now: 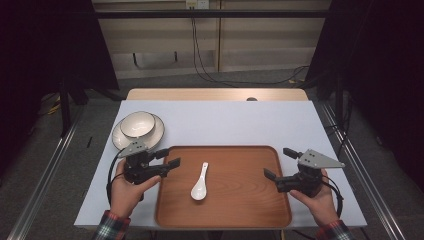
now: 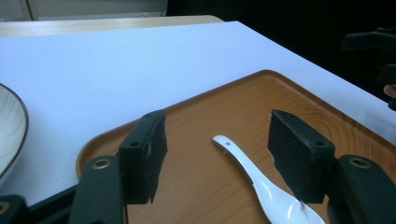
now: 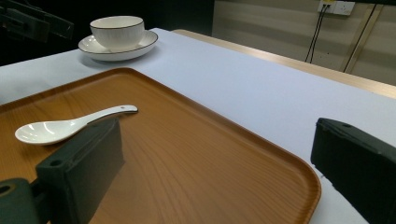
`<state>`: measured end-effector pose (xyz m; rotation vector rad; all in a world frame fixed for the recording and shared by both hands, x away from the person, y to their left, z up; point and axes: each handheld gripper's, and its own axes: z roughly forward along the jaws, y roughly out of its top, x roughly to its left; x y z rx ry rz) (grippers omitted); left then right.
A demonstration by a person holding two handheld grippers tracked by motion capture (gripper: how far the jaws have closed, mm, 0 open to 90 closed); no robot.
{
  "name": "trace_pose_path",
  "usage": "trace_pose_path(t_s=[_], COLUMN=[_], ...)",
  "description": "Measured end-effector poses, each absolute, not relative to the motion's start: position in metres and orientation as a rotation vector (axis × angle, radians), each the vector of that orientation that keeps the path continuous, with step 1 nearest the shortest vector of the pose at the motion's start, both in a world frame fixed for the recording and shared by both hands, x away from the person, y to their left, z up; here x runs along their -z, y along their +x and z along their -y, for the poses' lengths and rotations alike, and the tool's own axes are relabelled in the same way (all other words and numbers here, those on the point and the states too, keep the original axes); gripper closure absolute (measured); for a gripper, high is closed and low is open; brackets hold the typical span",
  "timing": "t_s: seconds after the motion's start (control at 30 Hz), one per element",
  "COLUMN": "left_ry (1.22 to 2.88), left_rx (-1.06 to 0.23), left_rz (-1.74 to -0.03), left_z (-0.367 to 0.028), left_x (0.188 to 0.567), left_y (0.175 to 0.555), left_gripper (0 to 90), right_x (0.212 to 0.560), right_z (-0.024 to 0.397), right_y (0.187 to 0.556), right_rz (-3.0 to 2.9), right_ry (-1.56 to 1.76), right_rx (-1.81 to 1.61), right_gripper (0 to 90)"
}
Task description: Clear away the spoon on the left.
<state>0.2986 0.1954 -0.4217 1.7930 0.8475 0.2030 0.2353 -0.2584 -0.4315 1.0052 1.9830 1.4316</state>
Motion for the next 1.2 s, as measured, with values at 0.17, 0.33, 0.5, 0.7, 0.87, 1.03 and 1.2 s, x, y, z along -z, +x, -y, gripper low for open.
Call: trace_pose_path(t_s=[0.17,0.33,0.5,0.7,0.87,1.03,1.2], left_ry=[1.786,1.782,1.772,1.764,1.743,1.728,1.719], left_rx=[-0.224,-0.236,-0.244,-0.255,-0.263,-0.289,-0.301], left_rz=[-0.856,-0.862,-0.868,-0.865,-0.87,-0.89,-0.891], left_z=[-0.199,-0.202,-0.205,-0.209,-0.212,-0.217,-0.222], left_x=[0.42,0.419,0.419,0.417,0.416,0.416,0.418], left_y=[0.299,0.3,0.301,0.302,0.303,0.304,0.306], left_gripper=[31.2,26.4,22.2,19.2,15.8,12.2,8.9], right_x=[0.431,0.431,0.431,0.431,0.431,0.431,0.431], right_z=[0.259,0.26,0.26,0.259,0.26,0.26,0.26], right_y=[0.235,0.235,0.235,0.236,0.235,0.235,0.236], right_rz=[-1.984,-1.983,-1.983,-1.981,-1.985,-1.981,-1.986], right_ry=[1.005,1.001,1.0,1.004,1.005,1.005,1.003], right_rx=[-1.434,-1.437,-1.437,-1.439,-1.438,-1.437,-1.436], right_gripper=[1.9,1.9,1.9,1.9,1.9,2.0,1.9])
